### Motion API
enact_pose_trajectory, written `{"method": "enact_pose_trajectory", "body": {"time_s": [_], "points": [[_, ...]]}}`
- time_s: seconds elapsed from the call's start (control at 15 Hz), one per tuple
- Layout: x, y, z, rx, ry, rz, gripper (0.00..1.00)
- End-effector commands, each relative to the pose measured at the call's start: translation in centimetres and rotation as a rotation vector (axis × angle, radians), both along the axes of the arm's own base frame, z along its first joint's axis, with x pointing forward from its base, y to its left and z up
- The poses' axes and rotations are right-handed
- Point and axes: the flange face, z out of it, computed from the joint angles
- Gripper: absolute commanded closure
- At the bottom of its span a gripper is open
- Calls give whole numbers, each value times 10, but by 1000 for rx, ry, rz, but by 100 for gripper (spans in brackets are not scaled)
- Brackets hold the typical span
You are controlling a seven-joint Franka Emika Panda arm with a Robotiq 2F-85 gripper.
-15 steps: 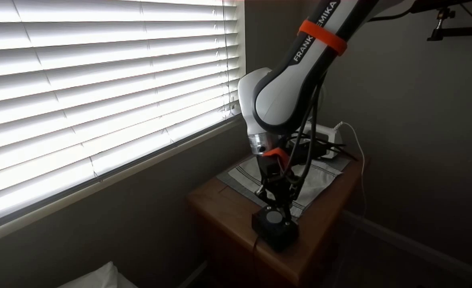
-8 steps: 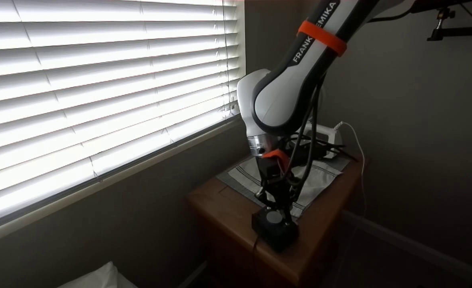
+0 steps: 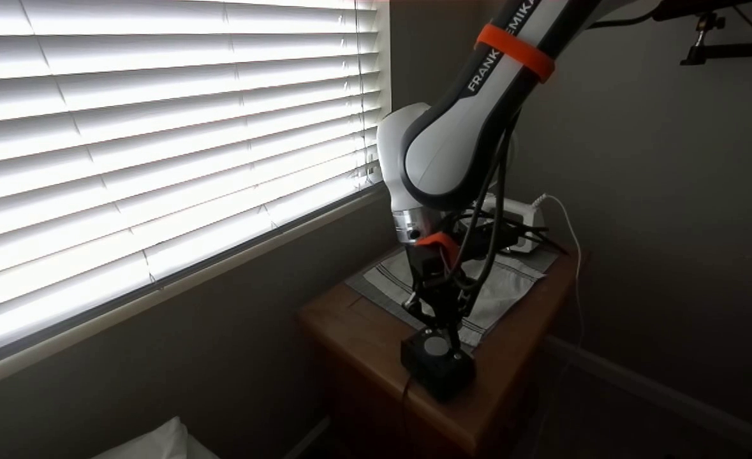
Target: Press a button on the black alarm
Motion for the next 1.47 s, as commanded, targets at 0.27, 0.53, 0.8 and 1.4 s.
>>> {"method": "enact_pose_trajectory", "body": {"time_s": [0.27,0.53,0.8,1.4], "points": [[4,-25,60,38,-144,10,73],[4,-34,102,69,-283,95,46],[-6,-38,147,104,-371,196,20],[-44,-49,216,134,-609,388,0]]}}
